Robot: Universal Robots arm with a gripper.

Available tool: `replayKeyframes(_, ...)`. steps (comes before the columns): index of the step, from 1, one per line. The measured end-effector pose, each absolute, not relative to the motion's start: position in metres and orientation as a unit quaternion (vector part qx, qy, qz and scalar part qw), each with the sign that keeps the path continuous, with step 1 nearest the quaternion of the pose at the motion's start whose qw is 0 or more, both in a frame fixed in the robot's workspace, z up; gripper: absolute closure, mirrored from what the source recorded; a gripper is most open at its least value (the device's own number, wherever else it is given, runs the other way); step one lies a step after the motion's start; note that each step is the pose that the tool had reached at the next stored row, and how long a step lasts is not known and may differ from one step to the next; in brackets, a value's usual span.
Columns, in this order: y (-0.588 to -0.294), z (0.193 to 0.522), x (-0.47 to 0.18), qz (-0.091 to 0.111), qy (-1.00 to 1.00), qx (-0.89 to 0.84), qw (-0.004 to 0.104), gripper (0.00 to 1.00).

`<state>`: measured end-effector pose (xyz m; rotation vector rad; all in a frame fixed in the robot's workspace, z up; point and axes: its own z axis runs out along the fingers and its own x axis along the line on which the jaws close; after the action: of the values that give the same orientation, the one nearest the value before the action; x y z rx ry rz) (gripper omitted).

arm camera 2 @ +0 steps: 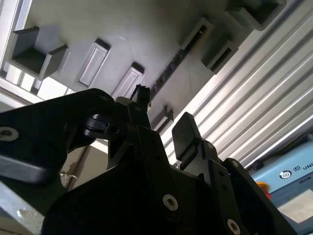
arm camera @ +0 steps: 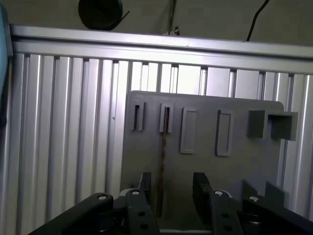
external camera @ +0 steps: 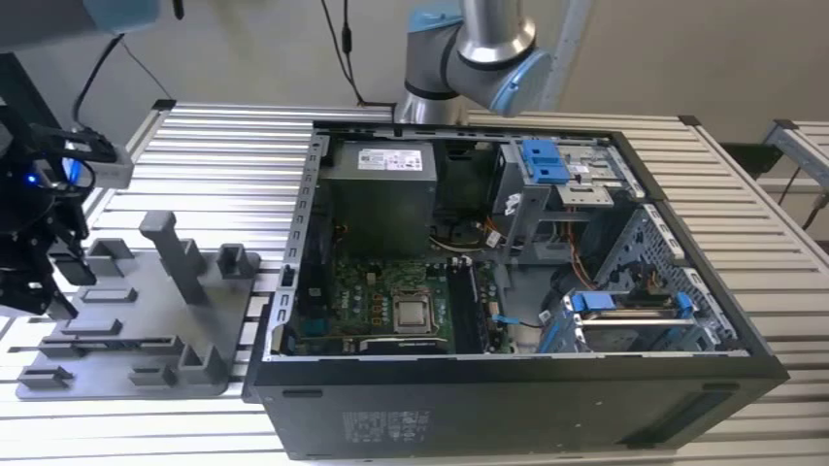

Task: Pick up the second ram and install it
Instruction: 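Pick up the second ram and move it above second insertion slot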

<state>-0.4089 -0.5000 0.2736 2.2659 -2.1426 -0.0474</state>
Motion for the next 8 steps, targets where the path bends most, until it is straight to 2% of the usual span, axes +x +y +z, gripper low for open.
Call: replayKeyframes(8,-0.501,0.259,-0.409,-0.015,-0.687,0.726,0.011,0.52)
